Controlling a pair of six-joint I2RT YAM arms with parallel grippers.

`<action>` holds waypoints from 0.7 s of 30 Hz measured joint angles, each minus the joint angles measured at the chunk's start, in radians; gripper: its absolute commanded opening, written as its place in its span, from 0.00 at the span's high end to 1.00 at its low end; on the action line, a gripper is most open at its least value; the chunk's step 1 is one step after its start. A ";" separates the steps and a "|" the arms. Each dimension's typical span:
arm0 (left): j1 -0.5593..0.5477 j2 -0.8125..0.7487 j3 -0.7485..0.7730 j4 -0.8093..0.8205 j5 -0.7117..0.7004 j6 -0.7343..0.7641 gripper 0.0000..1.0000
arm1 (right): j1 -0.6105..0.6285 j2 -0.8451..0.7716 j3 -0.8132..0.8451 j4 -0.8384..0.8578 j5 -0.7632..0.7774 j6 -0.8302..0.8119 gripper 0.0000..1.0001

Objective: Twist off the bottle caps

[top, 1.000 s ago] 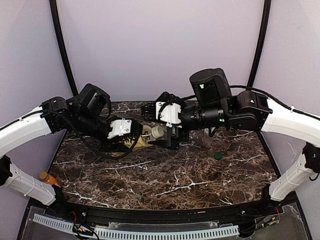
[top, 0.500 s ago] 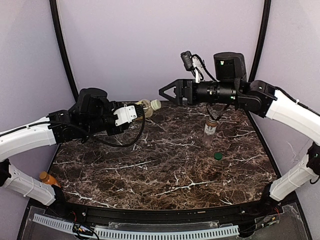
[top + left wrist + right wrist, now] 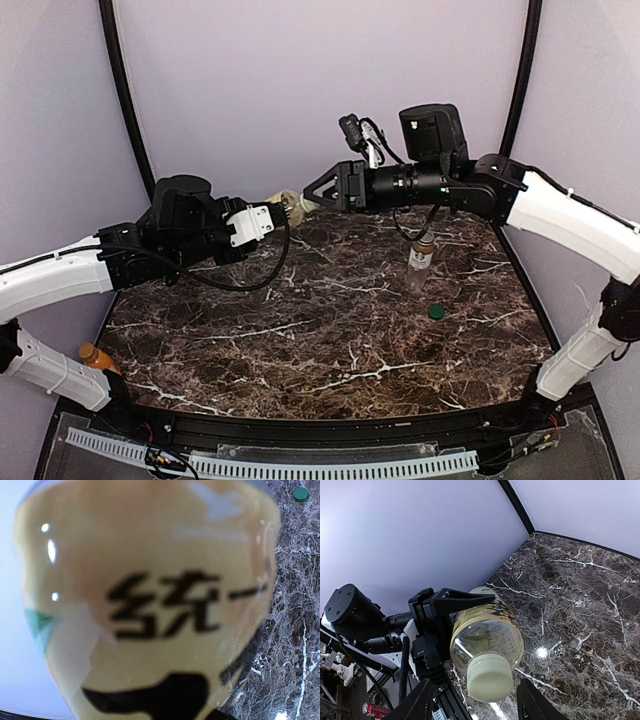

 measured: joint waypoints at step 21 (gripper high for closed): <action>0.001 -0.010 0.004 -0.037 0.055 -0.019 0.97 | -0.010 0.045 0.012 -0.008 -0.078 -0.151 1.00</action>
